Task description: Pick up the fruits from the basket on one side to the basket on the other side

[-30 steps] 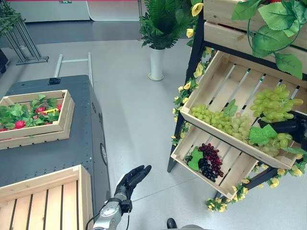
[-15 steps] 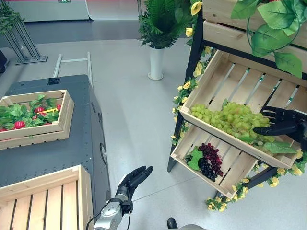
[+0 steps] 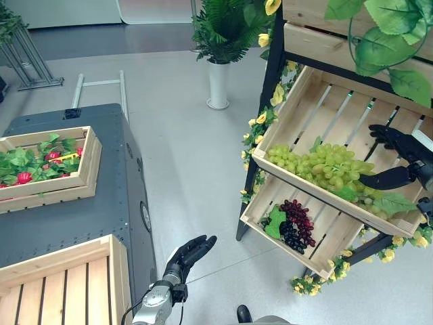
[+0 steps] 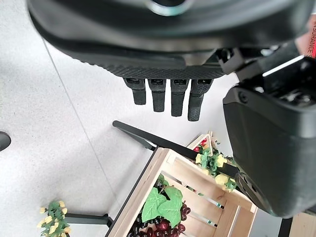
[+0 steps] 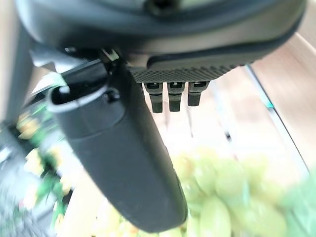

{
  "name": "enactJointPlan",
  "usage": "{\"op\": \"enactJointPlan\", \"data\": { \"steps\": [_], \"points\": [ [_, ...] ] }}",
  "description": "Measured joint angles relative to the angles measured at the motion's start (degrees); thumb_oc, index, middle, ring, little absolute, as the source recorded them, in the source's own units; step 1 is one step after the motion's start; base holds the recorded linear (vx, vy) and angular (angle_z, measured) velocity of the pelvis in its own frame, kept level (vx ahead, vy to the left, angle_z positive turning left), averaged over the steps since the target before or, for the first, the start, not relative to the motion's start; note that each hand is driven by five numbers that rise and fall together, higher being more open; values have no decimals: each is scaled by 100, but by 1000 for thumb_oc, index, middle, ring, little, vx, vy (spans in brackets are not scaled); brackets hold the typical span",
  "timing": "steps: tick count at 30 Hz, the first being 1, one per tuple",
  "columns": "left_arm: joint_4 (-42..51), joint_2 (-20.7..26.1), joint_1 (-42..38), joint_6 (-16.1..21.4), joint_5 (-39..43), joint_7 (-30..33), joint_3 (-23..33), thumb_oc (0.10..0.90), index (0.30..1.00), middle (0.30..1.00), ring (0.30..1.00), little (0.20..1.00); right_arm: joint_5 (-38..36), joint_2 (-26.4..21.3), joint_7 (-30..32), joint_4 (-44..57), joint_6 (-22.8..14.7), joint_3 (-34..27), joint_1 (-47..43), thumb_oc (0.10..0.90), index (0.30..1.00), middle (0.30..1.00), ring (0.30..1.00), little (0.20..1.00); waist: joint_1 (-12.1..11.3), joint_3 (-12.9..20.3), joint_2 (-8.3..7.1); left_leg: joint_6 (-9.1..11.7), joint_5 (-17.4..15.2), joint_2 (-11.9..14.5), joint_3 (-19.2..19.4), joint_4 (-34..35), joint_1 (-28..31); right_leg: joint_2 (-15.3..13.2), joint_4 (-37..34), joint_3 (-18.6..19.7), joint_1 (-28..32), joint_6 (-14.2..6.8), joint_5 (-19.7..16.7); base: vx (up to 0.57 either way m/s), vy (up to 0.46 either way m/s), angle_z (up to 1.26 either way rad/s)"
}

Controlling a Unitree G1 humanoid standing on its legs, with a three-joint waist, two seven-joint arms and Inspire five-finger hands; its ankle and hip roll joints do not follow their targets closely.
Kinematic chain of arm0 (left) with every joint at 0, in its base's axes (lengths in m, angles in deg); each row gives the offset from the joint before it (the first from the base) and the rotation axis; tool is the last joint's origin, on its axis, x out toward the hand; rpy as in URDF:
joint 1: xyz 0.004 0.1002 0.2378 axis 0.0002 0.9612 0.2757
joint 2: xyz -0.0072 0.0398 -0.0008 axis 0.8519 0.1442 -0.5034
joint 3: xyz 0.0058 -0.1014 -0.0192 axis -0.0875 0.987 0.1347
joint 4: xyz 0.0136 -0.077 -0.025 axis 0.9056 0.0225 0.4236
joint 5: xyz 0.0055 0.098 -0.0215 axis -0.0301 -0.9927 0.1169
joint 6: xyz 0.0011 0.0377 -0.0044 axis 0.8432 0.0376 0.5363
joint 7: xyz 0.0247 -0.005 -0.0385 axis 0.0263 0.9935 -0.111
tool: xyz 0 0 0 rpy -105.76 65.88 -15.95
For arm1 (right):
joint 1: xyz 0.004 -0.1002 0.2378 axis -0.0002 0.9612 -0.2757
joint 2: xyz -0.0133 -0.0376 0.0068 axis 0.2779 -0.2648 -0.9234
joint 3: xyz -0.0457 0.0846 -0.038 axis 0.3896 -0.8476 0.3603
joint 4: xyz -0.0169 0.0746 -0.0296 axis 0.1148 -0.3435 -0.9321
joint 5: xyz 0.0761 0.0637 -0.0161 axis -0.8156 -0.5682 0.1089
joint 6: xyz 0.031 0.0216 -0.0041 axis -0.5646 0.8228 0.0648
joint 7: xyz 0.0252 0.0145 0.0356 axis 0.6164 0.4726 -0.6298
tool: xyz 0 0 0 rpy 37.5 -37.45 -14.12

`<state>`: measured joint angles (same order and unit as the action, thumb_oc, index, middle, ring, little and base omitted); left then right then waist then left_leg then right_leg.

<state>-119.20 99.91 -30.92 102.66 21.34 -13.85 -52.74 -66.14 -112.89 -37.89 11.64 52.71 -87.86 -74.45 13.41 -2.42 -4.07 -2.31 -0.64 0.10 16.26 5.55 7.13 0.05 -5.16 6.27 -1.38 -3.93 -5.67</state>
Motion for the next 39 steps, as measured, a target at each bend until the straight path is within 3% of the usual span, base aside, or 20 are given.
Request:
{"op": "enactJointPlan", "data": {
  "steps": [5, 12, 15, 20, 26, 32, 37, 39],
  "points": [
    [0, -43, 34, 7, 1, 14, 48, 800, 900, 900, 900, 900, 1361, 2, 523, 1194, -716, -439, 645, 800, 900, 900, 900, 900, 134, 7, 40, 3, -24, 7, 106, 0, 30, 8, 1, 109, -7, -4, -1, 4, 12, -11],
    [0, -199, 32, 12, -1, 13, 41, 800, 900, 900, 900, 900, 1050, 348, 82, 1994, -982, -416, 798, 800, 900, 900, 900, 900, 148, 38, 107, 9, -25, 9, 138, 0, 48, 7, 1, 125, -9, -12, -10, 1, 5, -2],
    [3, -234, 39, 12, -4, 24, 18, 800, 900, 900, 900, 900, 418, 789, -268, 2109, -969, -36, 700, 800, 900, 900, 900, 900, 108, 48, 126, 10, -21, 8, 133, -1, 53, 4, 2, 120, 1, -15, -12, 0, 0, 0],
    [5, -256, 66, 12, -11, 93, -87, 800, 900, 900, 900, 900, 394, 1268, -481, 2126, -963, 691, 644, 800, 900, 900, 900, 900, 111, 52, 190, 9, -20, 4, 136, 0, 67, 3, 1, 111, 16, -19, -15, 0, 0, 0],
    [11, -289, 110, 10, -109, 186, -131, 800, 900, 900, 900, 900, 356, 1687, -541, 2205, -963, 935, 524, 800, 900, 900, 900, 900, 45, 52, 257, 21, -12, 20, 126, 0, 72, 5, 1, 94, 22, -18, -15, 0, 0, 0],
    [11, -333, 134, -5, -145, 254, -245, 800, 900, 900, 900, 900, -891, 2293, -1185, 2187, -705, 2091, 407, 800, 900, 900, 900, 900, -79, 50, 295, 40, 2, 37, 48, 0, 97, 11, -12, 41, 73, 2, -2, -4, -21, 5],
    [-78, -441, 130, -35, -142, 388, -374, 800, 900, 900, 900, 900, -1217, 3177, -1256, 948, -473, 3182, 362, 800, 900, 900, 900, 900, -302, 52, 287, 58, 17, 47, -52, -2, 101, 5, -17, -87, 117, 25, 14, -19, -44, 12],
    [-157, -447, 136, -68, -142, 455, -408, 800, 900, 900, 900, 900, -1191, 3271, -1253, 494, -328, 3477, 365, 800, 900, 900, 900, 900, -390, 48, 294, 59, 21, 49, -97, -2, 85, 0, -18, -120, 117, 35, 22, -24, -58, 12]
  ]
}}
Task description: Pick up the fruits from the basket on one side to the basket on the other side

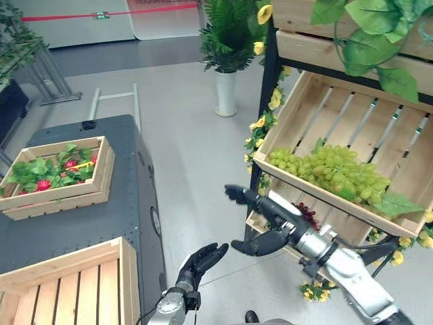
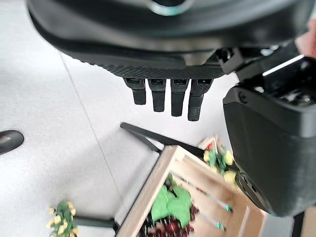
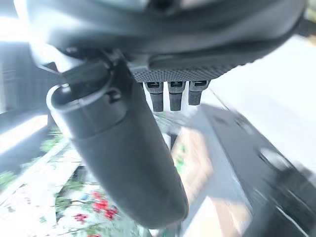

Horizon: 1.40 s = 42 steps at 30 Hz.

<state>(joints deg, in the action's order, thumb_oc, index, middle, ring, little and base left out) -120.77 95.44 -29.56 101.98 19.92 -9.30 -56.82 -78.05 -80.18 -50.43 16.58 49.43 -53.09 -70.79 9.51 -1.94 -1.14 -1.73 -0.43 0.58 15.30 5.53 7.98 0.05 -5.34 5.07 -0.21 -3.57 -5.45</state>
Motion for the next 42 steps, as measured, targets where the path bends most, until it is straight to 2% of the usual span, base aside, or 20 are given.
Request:
{"op": "enactJointPlan", "data": {
  "steps": [4, 9, 11, 16, 19, 21, 26, 29, 32, 34, 38, 42],
  "points": [
    [-319, 6, -6, -133, -31, 209, -9, 800, 900, 900, 900, 900, 43, 152, 99, -667, 66, 336, -1, 800, 900, 900, 900, 900, -117, -1, 3, 6, 14, 10, -108, -2, -27, -4, -1, -112, 7, 21, 9, -25, -51, 12],
    [-653, 9, 0, -244, -137, 356, -10, 800, 900, 900, 900, 900, 40, 366, 325, -1133, 112, 395, -40, 800, 900, 900, 900, 900, -173, -5, 7, 14, 24, 17, -260, 0, -23, -14, -2, -260, 72, 49, 45, -23, -39, 15],
    [-695, 9, 1, -252, -183, 406, -9, 800, 900, 900, 900, 900, 41, 418, 437, -1422, 112, 419, -72, 800, 900, 900, 900, 900, -285, -10, 15, 19, 26, 21, -271, 0, -20, -11, -2, -277, 78, 55, 53, -22, -26, 6],
    [-950, 3, 0, -250, -209, 409, -6, 800, 900, 900, 900, 900, 41, 554, 517, -2306, 107, 511, -151, 800, 900, 900, 900, 900, -334, -13, 22, 32, 36, 28, -407, -1, -18, -20, -2, -418, 133, 73, 87, -6, -19, 12],
    [-1022, -2, 8, -239, -315, 438, 13, 800, 900, 900, 900, 900, 40, 624, 554, -2799, 108, 576, -149, 800, 900, 900, 900, 900, -452, -46, 63, 37, 39, 38, -437, -1, -17, -17, -2, -449, 147, 84, 97, 3, -36, 9],
    [-1193, -18, 6, -168, -493, 460, 58, 800, 900, 900, 900, 900, 41, 747, 556, -3204, 108, 575, -156, 800, 900, 900, 900, 900, -444, -56, 85, 45, 45, 38, -550, -1, -7, -26, -3, -566, 202, 104, 113, -7, -35, 24],
    [-1447, -28, 13, -67, -643, 510, 67, 800, 900, 900, 900, 900, -14, 1091, 559, -4180, 75, 551, -193, 800, 900, 900, 900, 900, -622, -80, 108, 49, 68, 43, -686, -1, -40, -37, -3, -703, 231, 118, 145, -23, -30, 16],
    [-1534, -17, 29, 68, -1084, 540, 62, 800, 900, 900, 900, 900, -384, 1369, 558, -4843, 100, 458, -189, 800, 900, 900, 900, 900, -742, -87, 116, 54, 82, 43, -791, -2, -47, -44, -3, -775, 263, 128, 171, -10, -19, 20],
    [-1613, 22, 30, 120, -1689, 514, -106, 800, 900, 900, 900, 900, -872, 1644, 556, -5447, 107, 208, -193, 800, 900, 900, 900, 900, -783, -100, 148, 54, 90, 37, -913, -1, -42, -60, -3, -899, 316, 128, 212, 19, -4, 20],
    [-1688, 27, -24, 153, -1782, 460, -179, 800, 900, 900, 900, 900, -924, 1813, 555, -5881, 80, -27, -231, 800, 900, 900, 900, 900, -782, -113, 168, 55, 91, 37, -959, -1, -37, -62, -3, -908, 337, 131, 222, 24, 5, 10],
    [-1767, 23, -90, 188, -1913, 335, -251, 800, 900, 900, 900, 900, -1095, 1855, 552, -6607, 116, -236, -267, 800, 900, 900, 900, 900, -793, -131, 216, 55, 89, 38, -1029, -1, -14, -68, -3, -1002, 394, 134, 254, 13, 15, 10],
    [-1863, 11, -150, 220, -1988, 282, -298, 800, 900, 900, 900, 900, -1135, 1849, 552, -6865, 103, -540, -293, 800, 900, 900, 900, 900, -788, -142, 263, 56, 91, 41, -1052, -2, -8, -68, -3, -1031, 414, 138, 256, 1, 6, 2]
  ]
}}
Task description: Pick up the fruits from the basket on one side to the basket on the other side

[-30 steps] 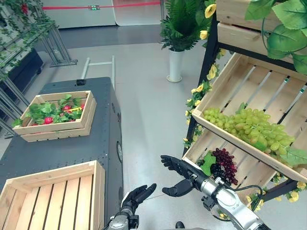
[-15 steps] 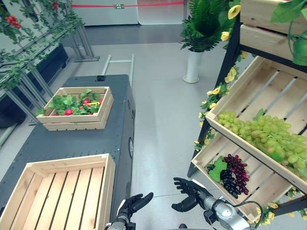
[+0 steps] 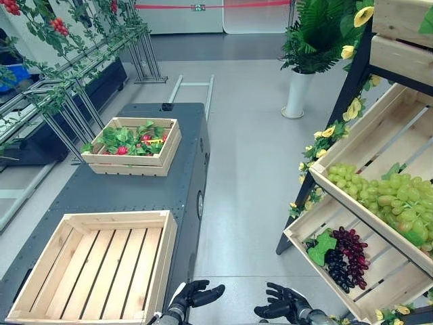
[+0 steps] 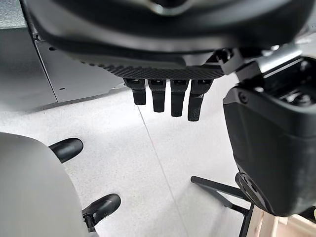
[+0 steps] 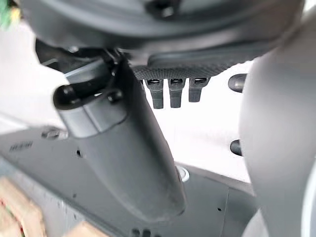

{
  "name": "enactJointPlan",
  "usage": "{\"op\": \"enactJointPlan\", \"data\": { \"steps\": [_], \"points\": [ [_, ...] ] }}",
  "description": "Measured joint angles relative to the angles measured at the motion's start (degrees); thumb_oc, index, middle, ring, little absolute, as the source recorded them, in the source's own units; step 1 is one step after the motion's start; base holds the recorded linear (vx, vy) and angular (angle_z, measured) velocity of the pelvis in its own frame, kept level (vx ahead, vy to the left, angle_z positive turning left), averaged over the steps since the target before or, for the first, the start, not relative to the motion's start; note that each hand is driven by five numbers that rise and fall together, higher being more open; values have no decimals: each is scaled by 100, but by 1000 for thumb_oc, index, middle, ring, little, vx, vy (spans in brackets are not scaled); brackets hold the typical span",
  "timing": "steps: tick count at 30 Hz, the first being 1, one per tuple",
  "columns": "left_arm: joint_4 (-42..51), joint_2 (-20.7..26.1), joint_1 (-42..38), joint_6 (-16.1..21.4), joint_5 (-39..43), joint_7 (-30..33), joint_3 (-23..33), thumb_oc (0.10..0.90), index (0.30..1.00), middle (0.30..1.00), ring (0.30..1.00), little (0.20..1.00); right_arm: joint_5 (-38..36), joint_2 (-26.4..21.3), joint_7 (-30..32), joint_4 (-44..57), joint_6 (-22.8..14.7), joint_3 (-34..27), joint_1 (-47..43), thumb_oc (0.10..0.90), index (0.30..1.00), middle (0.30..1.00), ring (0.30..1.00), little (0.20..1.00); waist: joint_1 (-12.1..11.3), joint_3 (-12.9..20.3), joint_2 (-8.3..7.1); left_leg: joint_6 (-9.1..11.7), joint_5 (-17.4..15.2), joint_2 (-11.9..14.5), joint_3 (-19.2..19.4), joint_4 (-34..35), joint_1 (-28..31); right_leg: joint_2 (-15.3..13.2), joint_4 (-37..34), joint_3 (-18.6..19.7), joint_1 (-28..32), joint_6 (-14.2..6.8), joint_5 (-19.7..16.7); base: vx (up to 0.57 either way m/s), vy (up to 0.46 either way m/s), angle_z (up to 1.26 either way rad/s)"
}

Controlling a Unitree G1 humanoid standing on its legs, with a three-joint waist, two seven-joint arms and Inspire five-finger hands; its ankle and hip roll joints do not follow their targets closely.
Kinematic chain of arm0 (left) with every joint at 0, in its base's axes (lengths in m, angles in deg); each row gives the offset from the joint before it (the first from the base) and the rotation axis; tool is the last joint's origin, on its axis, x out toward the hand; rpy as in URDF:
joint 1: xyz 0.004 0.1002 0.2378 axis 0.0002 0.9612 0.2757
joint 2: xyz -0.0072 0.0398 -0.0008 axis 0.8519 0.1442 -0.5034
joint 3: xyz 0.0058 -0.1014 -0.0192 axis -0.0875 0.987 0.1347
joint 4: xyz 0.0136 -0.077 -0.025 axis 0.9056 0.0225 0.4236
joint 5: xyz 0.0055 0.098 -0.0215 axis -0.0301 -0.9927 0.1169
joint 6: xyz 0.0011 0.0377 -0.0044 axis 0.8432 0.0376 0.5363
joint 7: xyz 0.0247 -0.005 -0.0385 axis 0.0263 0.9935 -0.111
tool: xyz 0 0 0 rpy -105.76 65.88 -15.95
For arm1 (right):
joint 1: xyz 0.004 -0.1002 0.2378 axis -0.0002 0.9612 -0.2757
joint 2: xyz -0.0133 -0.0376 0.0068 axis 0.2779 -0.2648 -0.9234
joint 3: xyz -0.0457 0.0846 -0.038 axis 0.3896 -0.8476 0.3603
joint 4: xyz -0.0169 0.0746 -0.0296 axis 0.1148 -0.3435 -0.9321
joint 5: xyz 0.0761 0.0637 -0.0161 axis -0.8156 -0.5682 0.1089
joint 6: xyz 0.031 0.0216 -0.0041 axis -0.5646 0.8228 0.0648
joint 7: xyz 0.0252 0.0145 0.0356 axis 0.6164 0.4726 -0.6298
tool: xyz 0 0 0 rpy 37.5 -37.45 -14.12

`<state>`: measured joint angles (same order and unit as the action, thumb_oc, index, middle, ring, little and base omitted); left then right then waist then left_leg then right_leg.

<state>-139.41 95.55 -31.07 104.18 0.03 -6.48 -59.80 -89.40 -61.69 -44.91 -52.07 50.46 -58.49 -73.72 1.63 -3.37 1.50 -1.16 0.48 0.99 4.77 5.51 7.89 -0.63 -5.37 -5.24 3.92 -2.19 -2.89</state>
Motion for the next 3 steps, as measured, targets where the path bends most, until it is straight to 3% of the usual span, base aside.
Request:
{"op": "enactJointPlan", "data": {
  "steps": [3],
  "points": [
    [-72, -1, -21, 62, -27, -40, -1, 800, 900, 900, 900, 900, -132, 15, 0, -181, -1, -39, -57, 800, 900, 900, 900, 900, -6, 3, 16, 3, 2, 0, -51, -2, 40, 3, 0, -7, 60, 11, 13, -1, -2, 9]
  ]
}}
